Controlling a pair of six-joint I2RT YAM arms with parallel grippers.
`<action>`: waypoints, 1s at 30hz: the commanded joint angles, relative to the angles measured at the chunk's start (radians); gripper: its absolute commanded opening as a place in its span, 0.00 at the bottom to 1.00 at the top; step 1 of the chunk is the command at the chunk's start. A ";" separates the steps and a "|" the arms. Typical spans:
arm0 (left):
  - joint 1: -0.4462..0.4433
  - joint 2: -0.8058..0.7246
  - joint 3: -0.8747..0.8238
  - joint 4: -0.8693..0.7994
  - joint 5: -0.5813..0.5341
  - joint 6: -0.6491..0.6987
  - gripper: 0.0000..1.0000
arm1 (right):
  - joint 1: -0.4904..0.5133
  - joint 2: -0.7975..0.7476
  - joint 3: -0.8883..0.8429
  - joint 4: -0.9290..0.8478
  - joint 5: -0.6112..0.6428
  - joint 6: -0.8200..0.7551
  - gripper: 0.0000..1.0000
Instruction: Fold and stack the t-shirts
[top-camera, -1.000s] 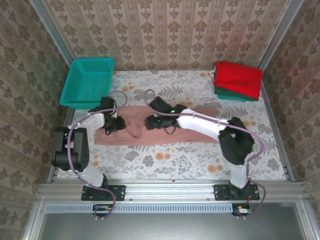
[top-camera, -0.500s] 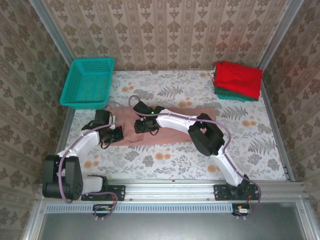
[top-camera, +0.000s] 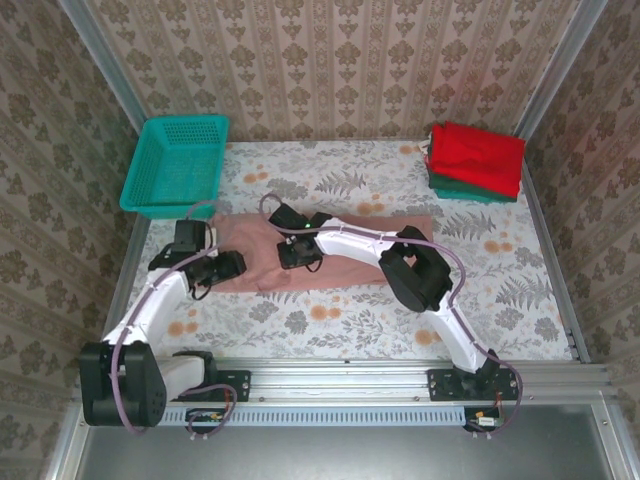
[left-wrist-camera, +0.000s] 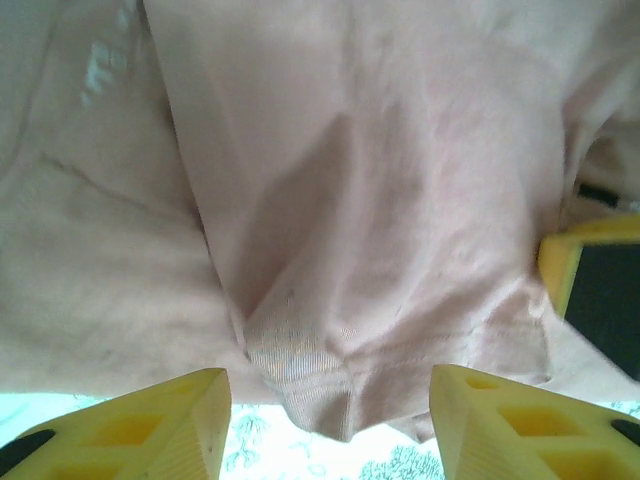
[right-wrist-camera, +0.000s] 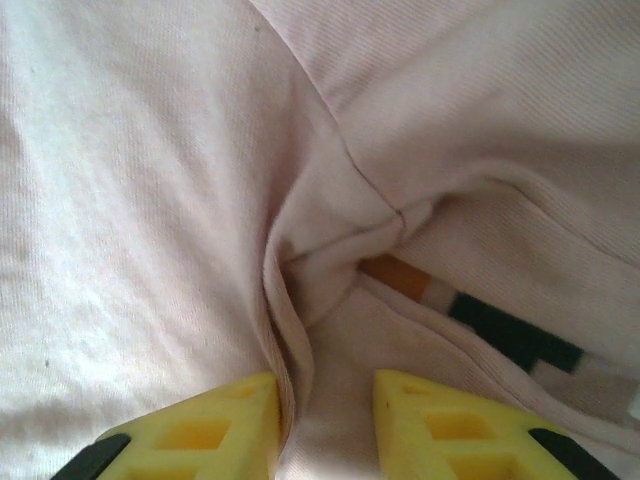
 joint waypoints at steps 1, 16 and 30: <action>0.003 0.089 0.072 0.054 0.017 -0.003 0.54 | -0.003 -0.108 -0.057 -0.028 0.046 -0.028 0.33; 0.065 0.320 -0.003 0.113 -0.004 -0.033 0.57 | -0.268 -0.250 -0.330 -0.066 0.186 -0.060 0.61; -0.206 0.586 0.342 0.159 -0.134 -0.099 1.00 | -0.265 -0.491 -0.740 -0.070 0.154 0.107 0.88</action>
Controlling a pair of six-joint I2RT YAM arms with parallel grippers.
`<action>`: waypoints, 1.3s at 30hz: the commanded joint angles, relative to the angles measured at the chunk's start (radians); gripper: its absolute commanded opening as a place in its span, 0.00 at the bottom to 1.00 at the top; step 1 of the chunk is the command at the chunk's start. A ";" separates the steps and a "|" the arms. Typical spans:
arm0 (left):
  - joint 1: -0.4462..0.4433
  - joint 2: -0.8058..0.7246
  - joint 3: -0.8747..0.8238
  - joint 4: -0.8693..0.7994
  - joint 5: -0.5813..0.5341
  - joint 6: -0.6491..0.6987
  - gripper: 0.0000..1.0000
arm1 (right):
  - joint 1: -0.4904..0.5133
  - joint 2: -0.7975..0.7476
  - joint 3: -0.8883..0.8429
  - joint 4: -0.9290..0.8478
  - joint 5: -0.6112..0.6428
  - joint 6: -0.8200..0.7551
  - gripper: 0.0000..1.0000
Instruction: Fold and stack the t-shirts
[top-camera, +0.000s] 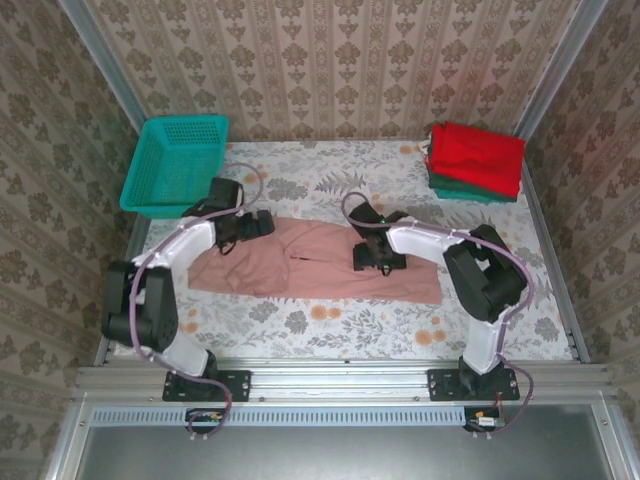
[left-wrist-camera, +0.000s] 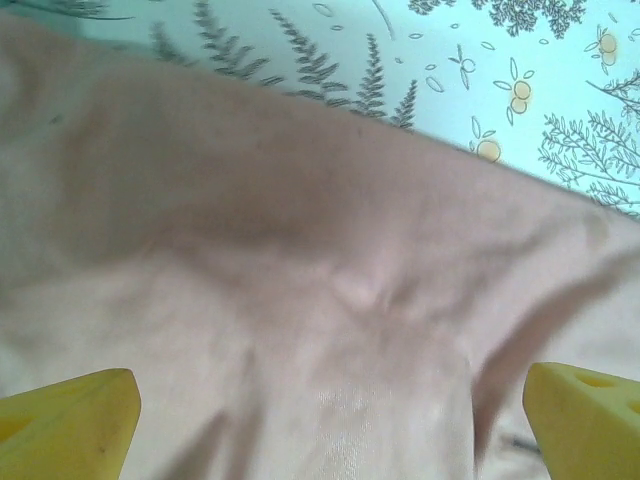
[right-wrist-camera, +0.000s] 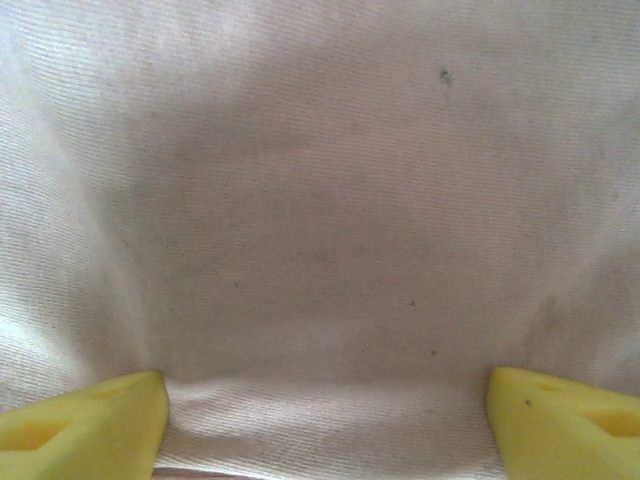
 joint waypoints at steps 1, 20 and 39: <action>-0.041 0.158 -0.005 0.051 0.018 -0.042 1.00 | 0.020 -0.077 -0.134 -0.031 -0.023 0.080 0.89; -0.243 0.883 1.126 -0.072 0.311 0.047 1.00 | 0.276 -0.429 -0.242 -0.138 0.030 0.259 1.00; -0.334 0.239 0.286 0.203 0.120 -0.020 1.00 | 0.018 -0.270 -0.309 0.033 -0.047 0.094 0.94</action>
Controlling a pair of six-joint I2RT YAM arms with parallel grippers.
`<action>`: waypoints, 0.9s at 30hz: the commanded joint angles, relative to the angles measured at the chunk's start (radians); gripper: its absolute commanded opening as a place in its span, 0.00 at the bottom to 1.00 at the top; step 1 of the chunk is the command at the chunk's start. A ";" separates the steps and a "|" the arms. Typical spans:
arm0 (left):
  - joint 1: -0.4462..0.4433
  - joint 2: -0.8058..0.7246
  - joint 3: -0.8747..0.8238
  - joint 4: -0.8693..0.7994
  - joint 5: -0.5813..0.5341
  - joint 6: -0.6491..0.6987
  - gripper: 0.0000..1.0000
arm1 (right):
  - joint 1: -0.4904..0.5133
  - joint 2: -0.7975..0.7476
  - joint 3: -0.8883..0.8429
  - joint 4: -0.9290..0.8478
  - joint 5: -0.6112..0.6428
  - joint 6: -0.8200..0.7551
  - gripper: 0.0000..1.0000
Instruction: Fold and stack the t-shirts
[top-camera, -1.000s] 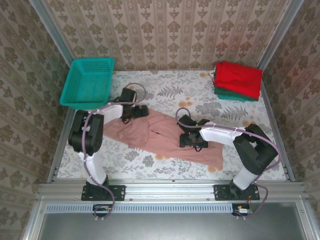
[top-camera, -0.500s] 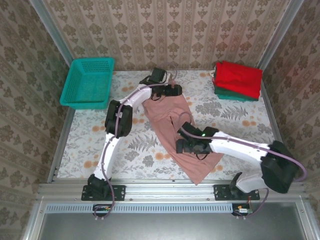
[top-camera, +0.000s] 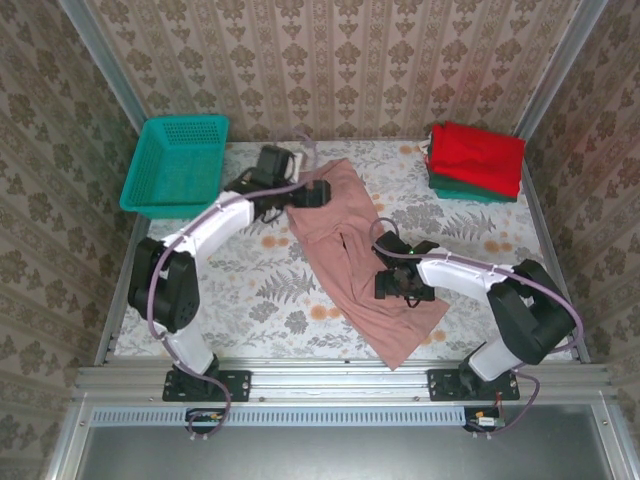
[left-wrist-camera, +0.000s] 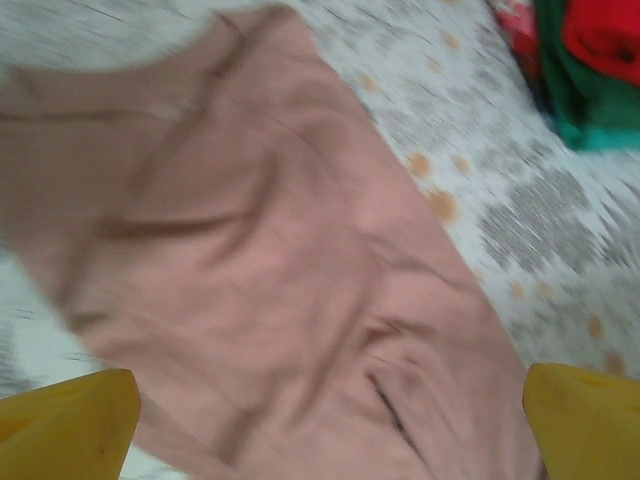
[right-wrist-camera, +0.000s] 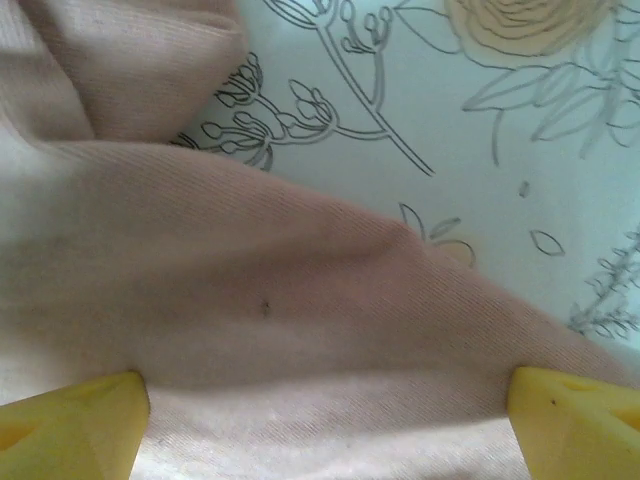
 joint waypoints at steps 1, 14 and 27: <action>-0.058 0.147 -0.024 0.125 0.032 -0.082 1.00 | -0.003 0.019 -0.003 0.063 -0.039 0.010 0.94; -0.073 0.617 0.338 0.145 0.095 -0.105 1.00 | 0.023 -0.055 -0.055 0.061 -0.042 0.095 1.00; -0.040 1.115 1.290 -0.151 0.294 -0.027 1.00 | 0.233 -0.174 -0.153 0.175 -0.120 0.299 1.00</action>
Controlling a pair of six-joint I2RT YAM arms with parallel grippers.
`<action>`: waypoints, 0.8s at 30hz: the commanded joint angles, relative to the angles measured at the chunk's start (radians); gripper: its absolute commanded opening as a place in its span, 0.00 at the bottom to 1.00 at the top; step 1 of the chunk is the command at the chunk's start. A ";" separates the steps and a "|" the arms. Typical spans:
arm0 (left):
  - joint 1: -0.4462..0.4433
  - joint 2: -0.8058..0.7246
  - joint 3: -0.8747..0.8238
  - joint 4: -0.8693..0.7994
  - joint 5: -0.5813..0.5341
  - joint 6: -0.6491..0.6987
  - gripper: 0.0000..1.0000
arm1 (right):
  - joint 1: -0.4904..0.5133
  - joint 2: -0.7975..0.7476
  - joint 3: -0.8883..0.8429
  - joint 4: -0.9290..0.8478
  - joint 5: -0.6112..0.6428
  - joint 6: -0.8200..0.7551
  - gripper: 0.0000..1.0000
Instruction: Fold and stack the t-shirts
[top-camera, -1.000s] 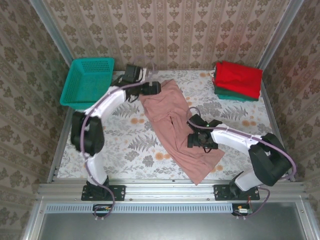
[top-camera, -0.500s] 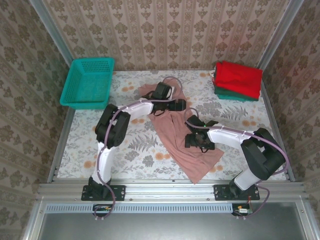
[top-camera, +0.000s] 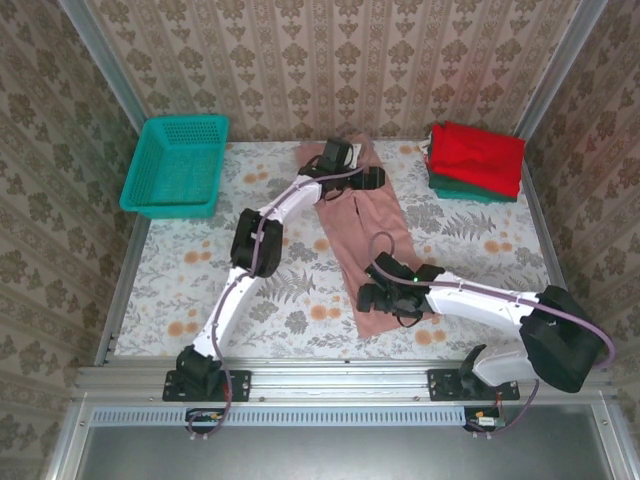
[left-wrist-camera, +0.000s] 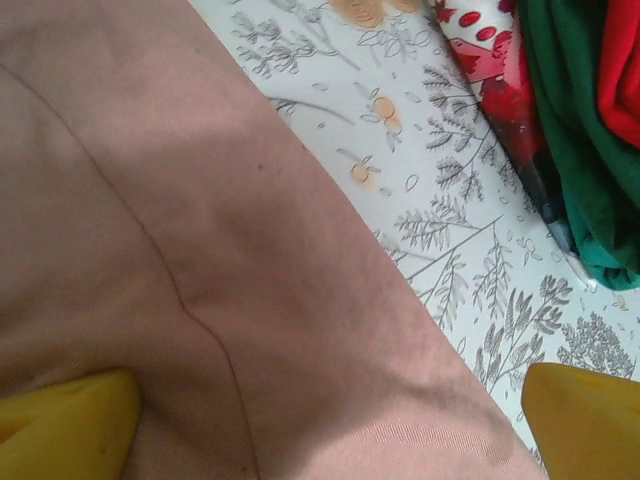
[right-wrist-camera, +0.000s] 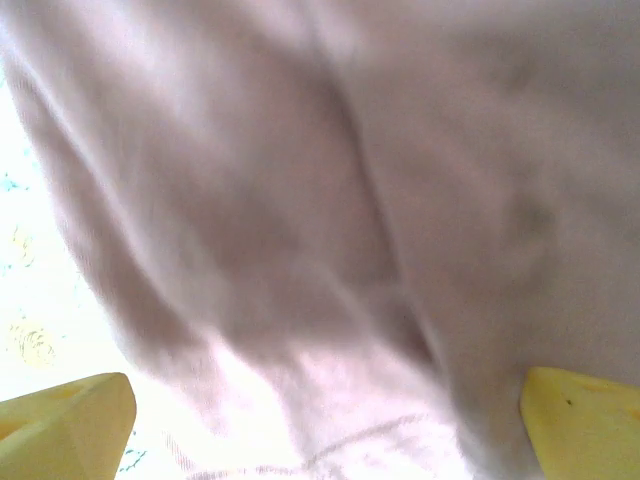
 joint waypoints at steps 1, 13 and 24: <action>0.005 0.088 0.145 -0.133 0.129 0.013 1.00 | 0.039 0.055 -0.013 0.076 -0.050 0.075 1.00; 0.067 -0.489 -0.390 -0.149 0.129 0.197 1.00 | 0.166 0.105 0.250 -0.198 0.168 0.006 0.99; 0.267 -1.017 -1.069 -0.029 0.098 0.199 1.00 | 0.188 0.428 0.447 -0.091 0.176 -0.119 0.78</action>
